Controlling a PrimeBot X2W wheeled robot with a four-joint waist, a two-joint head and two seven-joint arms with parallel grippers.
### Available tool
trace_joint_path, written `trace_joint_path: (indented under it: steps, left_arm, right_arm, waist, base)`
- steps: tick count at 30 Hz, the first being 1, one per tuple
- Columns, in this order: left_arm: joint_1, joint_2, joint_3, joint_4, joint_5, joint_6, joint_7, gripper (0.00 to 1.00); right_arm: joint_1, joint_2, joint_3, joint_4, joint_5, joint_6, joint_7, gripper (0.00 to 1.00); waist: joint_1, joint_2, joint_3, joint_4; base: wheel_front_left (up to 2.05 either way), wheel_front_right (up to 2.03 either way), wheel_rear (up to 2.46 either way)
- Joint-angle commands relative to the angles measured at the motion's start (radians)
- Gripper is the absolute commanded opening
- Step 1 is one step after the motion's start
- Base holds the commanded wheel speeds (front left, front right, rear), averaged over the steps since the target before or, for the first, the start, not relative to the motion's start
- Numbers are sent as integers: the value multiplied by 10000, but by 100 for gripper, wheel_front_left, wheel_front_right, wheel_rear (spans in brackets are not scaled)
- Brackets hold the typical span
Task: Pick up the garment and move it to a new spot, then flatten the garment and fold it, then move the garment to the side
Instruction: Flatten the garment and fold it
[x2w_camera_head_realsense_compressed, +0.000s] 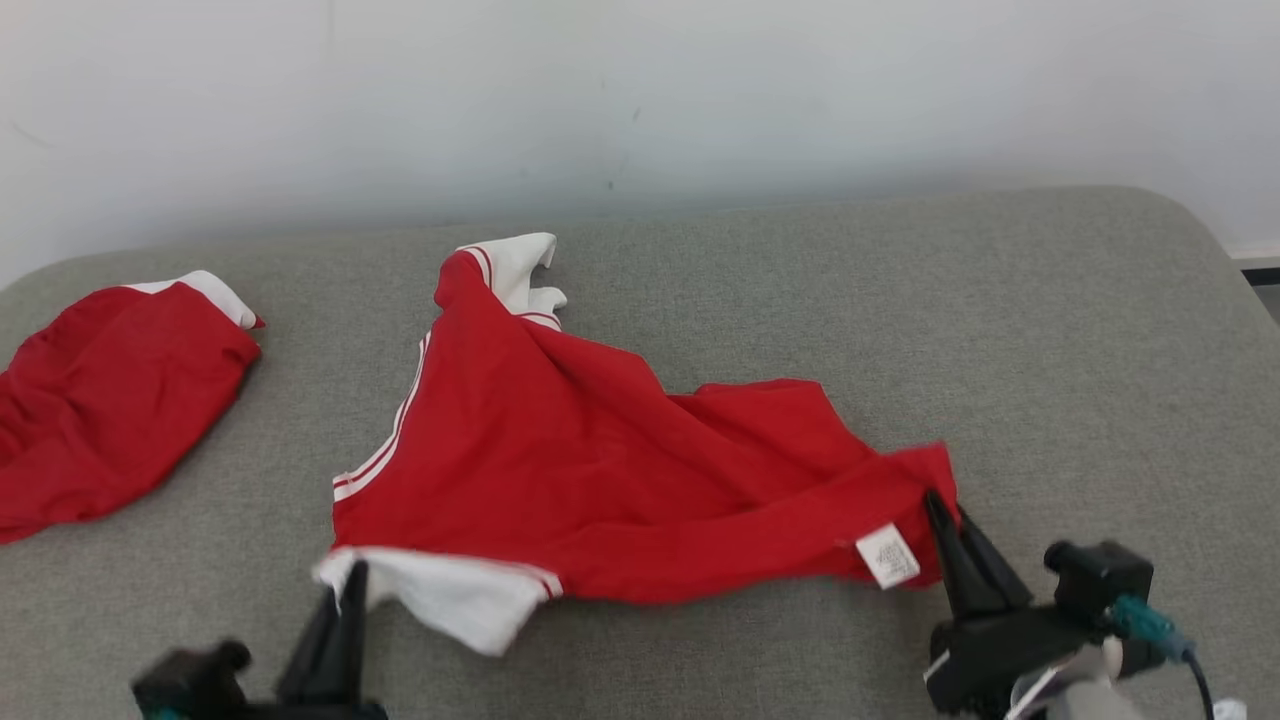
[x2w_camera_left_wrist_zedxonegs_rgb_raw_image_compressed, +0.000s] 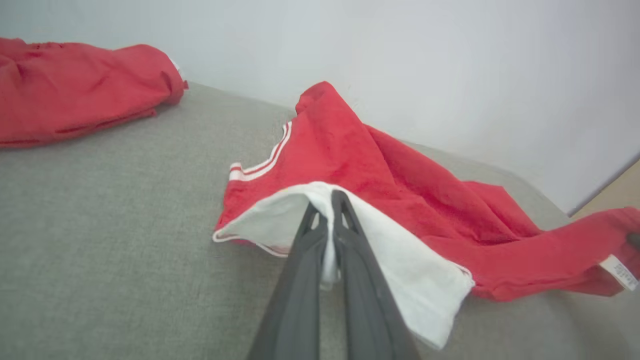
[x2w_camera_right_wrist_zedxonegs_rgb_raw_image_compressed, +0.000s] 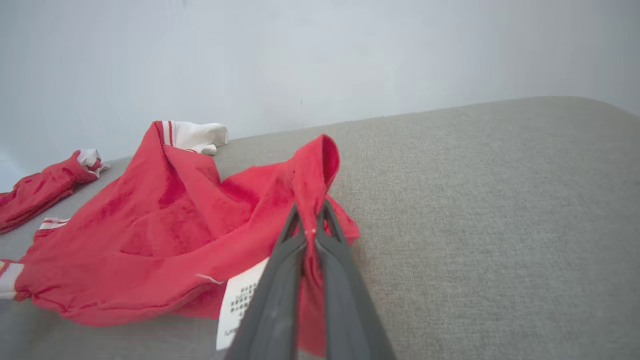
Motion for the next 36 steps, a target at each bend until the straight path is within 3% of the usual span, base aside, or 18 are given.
trace_joint_path:
  steps: [1, 9, 15, 18, 27, 36]
  left_arm:
    - [-632, 333, -37, -92, -247, 16, -1, 0]
    - [-4076, 1516, -302, -314, -1271, 16, 953, 0]
    - [-8603, 2136, -410, 519, -2508, 16, 2391, 0]
    - [-11124, 2293, -630, 1352, -2488, 16, 2912, 0]
    - [-17596, 1898, -883, 4485, -1855, 20, 2598, 0]
    - [-21066, 1674, -1391, 6787, -1282, 18, 2030, 0]
  right_arm:
    - [-381, -115, 84, -252, 161, -27, 65, 0]
    - [-2752, -481, 361, -962, 467, -27, 708, 0]
    - [-6225, -673, 73, -872, 1080, -27, 1620, 0]
    - [-8317, -631, -270, -470, 1428, -27, 2284, 0]
    - [-14128, -538, -1030, 1730, 840, -26, 3238, 0]
    - [-17648, -734, -424, 3728, -260, -27, 3222, 0]
  waist:
    - [0, -1, 118, -36]
    - [0, -1, 1260, -214]
    - [0, -1, 2930, -174]
    - [0, -1, 3864, -129]
    - [0, -1, 5848, -126]
    - [0, -1, 6678, -254]
  base:
    - [0, 0, 0]
    - [0, 0, 0]
    - [0, 0, 0]
    - [0, 0, 0]
    - [0, 0, 0]
    - [0, 0, 0]
